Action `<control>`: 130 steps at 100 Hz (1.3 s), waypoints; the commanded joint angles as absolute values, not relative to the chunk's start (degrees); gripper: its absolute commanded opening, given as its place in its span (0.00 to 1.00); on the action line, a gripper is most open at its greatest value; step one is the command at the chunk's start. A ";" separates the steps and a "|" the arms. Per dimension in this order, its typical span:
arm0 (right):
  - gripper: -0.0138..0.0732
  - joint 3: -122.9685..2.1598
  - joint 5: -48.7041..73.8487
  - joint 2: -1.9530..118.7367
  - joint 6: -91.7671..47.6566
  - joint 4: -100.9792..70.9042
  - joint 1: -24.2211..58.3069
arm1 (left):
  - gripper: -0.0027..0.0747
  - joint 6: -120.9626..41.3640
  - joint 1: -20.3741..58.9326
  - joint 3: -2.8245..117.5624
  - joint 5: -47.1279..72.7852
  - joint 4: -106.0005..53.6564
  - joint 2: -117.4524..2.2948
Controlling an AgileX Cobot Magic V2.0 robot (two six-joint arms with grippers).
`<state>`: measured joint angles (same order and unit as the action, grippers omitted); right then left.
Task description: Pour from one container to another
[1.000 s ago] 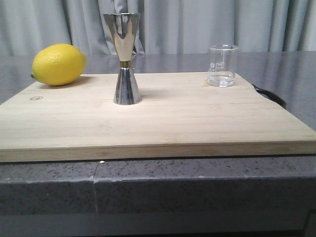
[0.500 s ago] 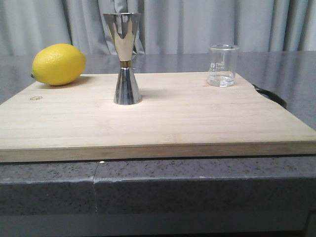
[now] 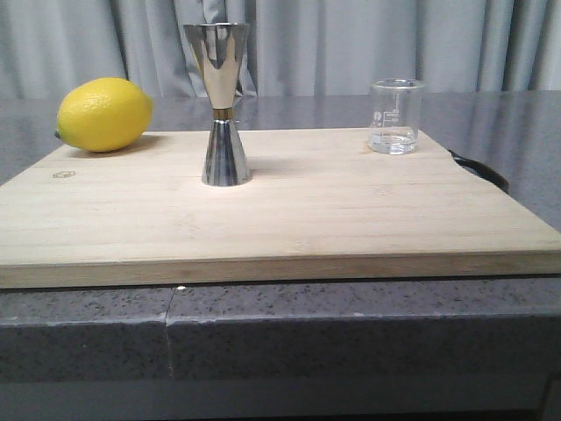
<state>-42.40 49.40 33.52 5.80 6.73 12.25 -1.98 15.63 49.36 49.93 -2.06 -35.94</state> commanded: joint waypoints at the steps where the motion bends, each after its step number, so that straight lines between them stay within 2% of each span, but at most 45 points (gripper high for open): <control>1: 0.08 -43.70 45.36 33.54 5.88 7.50 11.97 | 0.01 -1.47 15.92 50.87 45.45 -2.82 -35.99; 23: 0.08 -43.70 45.36 33.54 5.88 7.50 11.97 | 0.01 -1.47 15.92 50.20 45.00 -2.82 -35.53; 35: 0.08 -43.70 45.36 33.54 5.88 7.50 11.97 | 0.01 -1.59 12.68 45.60 40.20 -2.91 -30.46; 57: 0.08 -43.70 45.36 33.54 5.88 7.50 11.97 | 0.01 -1.59 4.40 21.76 16.86 -1.68 -14.24; 69: 0.08 -43.70 45.36 33.54 5.88 7.50 11.97 | 0.01 -1.59 3.35 8.84 6.32 -2.14 -5.23; 83: 0.08 -43.70 45.36 33.54 5.88 7.50 11.97 | 0.01 -1.59 3.35 0.49 -1.09 -3.76 0.87; 130: 0.08 -43.70 45.36 33.68 5.88 7.50 11.97 | 0.01 -1.59 3.35 -0.60 -2.19 -4.26 1.81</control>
<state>-42.40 49.29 33.52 5.80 6.73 12.25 -1.98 3.54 0.15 2.58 -3.65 0.23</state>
